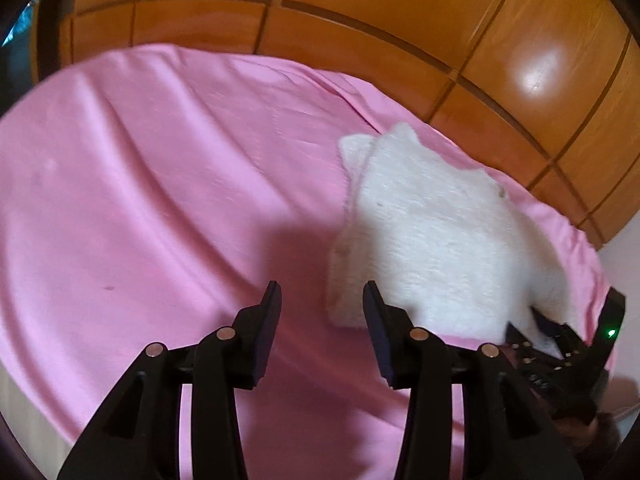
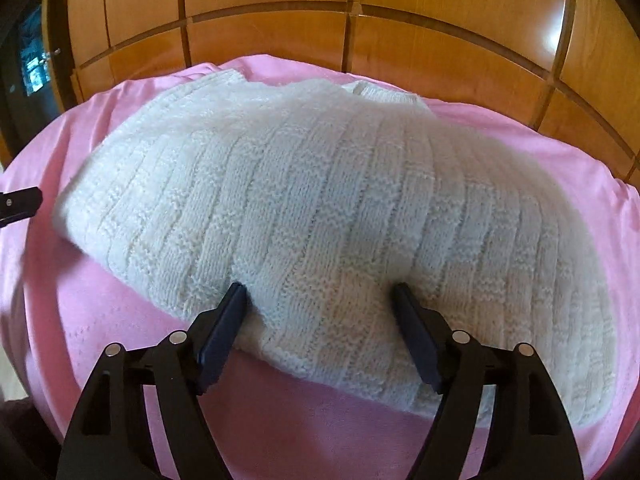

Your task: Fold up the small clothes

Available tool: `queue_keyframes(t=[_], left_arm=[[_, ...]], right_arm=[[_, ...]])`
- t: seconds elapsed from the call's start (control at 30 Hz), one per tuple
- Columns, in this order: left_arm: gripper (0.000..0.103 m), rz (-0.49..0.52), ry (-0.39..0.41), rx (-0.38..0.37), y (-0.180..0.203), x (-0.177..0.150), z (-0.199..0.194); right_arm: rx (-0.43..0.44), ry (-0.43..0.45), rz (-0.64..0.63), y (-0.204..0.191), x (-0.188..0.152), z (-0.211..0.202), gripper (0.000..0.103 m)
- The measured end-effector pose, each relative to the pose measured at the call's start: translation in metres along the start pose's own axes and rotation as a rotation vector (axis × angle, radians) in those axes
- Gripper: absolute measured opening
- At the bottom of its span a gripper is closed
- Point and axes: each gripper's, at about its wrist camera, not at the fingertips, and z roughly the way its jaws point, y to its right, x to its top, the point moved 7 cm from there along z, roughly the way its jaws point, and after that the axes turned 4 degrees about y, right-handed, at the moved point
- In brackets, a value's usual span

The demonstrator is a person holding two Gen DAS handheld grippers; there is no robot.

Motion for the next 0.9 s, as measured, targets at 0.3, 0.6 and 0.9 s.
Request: queue_keyframes(t=[0.3,0.6,0.9], left_arm=[[0.017,0.064,-0.082,0.026,0.027,-0.013,0.028],[0.039,0.034,-0.005,-0.012,0.027,0.05,0.028],[0.038,0.075,-0.072,-0.037,0.058,0.105,0.095]], right_arm=[[0.014,0.006,-0.009,-0.001,-0.006,-0.012,0.078],[0.073,0.072,0.134,0.032,0.038,-0.048,0.08],[-0.011,0.08,0.233,0.077,0.068,-0.032,0.08]])
